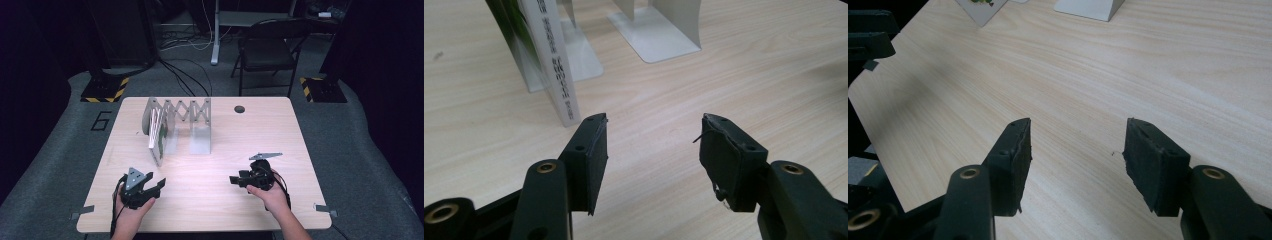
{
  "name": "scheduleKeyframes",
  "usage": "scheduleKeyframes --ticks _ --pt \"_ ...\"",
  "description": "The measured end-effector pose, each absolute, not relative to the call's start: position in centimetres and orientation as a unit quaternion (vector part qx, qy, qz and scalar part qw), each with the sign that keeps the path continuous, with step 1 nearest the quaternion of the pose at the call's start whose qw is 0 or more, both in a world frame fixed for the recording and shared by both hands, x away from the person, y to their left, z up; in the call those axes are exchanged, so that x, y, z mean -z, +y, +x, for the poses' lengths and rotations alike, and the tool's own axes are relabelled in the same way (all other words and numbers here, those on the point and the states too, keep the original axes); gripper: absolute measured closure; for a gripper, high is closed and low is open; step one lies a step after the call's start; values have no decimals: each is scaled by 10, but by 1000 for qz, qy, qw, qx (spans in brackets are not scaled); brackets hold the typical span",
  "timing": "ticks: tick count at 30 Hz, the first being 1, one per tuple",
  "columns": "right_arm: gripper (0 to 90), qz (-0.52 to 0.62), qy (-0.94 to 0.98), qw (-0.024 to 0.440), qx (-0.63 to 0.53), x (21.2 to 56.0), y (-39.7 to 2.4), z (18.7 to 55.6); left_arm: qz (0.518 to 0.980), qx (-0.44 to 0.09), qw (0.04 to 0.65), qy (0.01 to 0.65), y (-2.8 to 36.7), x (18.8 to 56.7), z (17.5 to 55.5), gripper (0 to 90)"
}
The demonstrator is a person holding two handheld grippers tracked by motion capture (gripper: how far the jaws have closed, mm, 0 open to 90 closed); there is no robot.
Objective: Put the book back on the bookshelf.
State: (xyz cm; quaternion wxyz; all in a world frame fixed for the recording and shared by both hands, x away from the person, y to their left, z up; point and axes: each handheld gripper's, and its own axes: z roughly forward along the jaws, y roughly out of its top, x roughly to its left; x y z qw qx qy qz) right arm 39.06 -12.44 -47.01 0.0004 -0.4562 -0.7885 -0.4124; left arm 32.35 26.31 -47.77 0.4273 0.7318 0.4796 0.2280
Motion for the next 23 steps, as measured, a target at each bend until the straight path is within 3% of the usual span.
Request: scheduleKeyframes --ticks 23 --pt "443 -459 -802 -27 381 483 -123 394 758 -203 411 464 249 492 332 444"
